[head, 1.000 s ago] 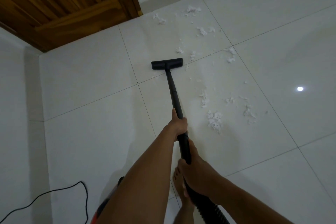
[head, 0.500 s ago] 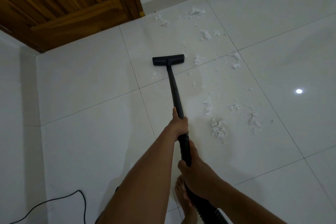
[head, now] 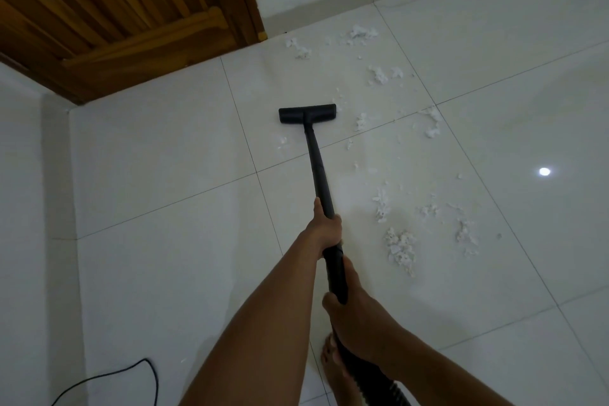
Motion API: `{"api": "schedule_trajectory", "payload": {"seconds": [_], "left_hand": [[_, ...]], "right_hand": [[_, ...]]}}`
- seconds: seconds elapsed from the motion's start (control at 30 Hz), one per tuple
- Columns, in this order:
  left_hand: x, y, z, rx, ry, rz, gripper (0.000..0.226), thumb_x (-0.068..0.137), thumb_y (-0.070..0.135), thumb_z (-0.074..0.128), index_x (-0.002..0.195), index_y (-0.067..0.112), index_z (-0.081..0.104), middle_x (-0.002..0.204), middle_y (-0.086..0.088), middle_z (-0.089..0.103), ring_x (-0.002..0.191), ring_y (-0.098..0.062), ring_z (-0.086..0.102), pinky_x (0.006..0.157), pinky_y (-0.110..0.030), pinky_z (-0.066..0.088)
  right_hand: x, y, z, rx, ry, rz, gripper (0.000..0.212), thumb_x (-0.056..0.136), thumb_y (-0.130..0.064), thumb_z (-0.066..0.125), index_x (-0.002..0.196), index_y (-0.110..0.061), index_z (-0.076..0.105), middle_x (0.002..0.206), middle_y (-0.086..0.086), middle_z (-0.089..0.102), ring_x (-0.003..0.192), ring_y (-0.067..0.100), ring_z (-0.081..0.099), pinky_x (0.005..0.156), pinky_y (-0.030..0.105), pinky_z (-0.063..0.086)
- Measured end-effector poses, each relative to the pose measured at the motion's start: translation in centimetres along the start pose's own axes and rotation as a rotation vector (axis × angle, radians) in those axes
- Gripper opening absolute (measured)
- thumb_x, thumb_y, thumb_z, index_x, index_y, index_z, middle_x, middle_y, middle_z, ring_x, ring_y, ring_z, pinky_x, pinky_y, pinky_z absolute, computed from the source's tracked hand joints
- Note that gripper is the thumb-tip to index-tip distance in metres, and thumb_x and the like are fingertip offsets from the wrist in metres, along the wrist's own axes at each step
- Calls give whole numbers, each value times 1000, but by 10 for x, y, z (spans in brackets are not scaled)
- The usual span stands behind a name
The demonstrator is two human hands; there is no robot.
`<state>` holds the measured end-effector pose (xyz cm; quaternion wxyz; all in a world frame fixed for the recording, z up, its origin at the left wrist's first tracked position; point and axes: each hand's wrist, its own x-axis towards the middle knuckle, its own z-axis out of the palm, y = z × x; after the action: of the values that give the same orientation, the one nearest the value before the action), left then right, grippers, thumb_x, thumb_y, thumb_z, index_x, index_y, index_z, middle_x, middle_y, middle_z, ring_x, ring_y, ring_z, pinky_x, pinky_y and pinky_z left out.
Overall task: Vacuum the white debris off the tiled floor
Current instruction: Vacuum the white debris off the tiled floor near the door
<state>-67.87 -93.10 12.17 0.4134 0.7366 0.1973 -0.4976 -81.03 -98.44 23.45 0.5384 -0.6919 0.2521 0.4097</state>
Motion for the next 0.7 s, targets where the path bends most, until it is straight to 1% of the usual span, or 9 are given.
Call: {"api": "schedule_trajectory", "payload": {"seconds": [0.17, 0.23, 0.27, 0.33, 0.4, 0.43, 0.5, 0.6, 0.7], "left_hand": [[6, 16, -5, -19, 0, 1, 73, 107, 30, 37, 156, 41, -16, 81, -11, 58, 68, -17, 56, 59, -31, 51], [11, 23, -5, -33, 3, -2, 73, 107, 30, 37, 156, 41, -16, 83, -11, 58, 68, -17, 56, 60, -31, 52], [14, 27, -6, -36, 6, 0, 73, 107, 30, 37, 156, 41, -16, 84, -11, 57, 69, -17, 56, 59, -31, 52], [22, 36, -8, -38, 14, 10, 72, 107, 30, 36, 156, 42, -15, 87, -10, 56, 70, -16, 56, 57, -29, 49], [29, 47, -11, -37, 18, 12, 72, 107, 30, 36, 156, 41, -15, 88, -10, 56, 71, -16, 56, 57, -29, 49], [33, 53, -11, -35, 22, 11, 72, 107, 30, 36, 156, 41, -15, 88, -10, 56, 71, -17, 56, 58, -29, 49], [41, 67, -13, -37, 34, 4, 71, 107, 31, 36, 156, 41, -14, 87, -8, 57, 72, -17, 57, 60, -30, 49], [51, 87, -18, -18, 57, 12, 71, 107, 31, 36, 156, 41, -14, 87, -4, 54, 75, -16, 56, 64, -30, 50], [62, 104, -23, -34, 64, 7, 71, 107, 31, 36, 157, 41, -14, 85, -8, 57, 73, -17, 57, 65, -31, 51]], "right_hand": [[8, -12, -14, 0, -15, 21, 72, 108, -24, 35, 158, -45, -13, 89, 10, 62, 39, 6, 53, 37, 18, 41], [21, -10, -17, -3, 8, 37, 72, 106, -28, 36, 154, -52, -12, 83, 10, 66, 42, 9, 56, 40, 20, 45], [28, -8, -17, -14, 27, 46, 72, 103, -32, 37, 151, -59, -11, 79, 8, 68, 48, 11, 59, 47, 24, 51], [41, -7, -18, -79, 75, 55, 71, 93, -43, 35, 140, -72, -11, 76, 6, 71, 68, 20, 58, 74, 43, 60], [53, -10, -25, -139, 101, 52, 73, 84, -50, 33, 133, -79, -14, 78, 6, 70, 75, 26, 53, 94, 56, 53], [58, -13, -32, -141, 103, 53, 75, 84, -49, 33, 135, -77, -14, 79, 8, 72, 71, 26, 57, 93, 54, 53], [63, -24, -46, -104, 67, 40, 76, 92, -41, 37, 143, -68, -13, 77, 6, 72, 56, 17, 66, 73, 38, 55], [69, -40, -68, -22, 2, -12, 74, 104, -27, 38, 154, -52, -11, 82, 10, 65, 46, 11, 59, 47, 24, 50], [74, -58, -85, 21, -12, -12, 74, 105, -23, 38, 155, -52, -9, 84, 13, 61, 46, 13, 58, 43, 24, 48]]}}
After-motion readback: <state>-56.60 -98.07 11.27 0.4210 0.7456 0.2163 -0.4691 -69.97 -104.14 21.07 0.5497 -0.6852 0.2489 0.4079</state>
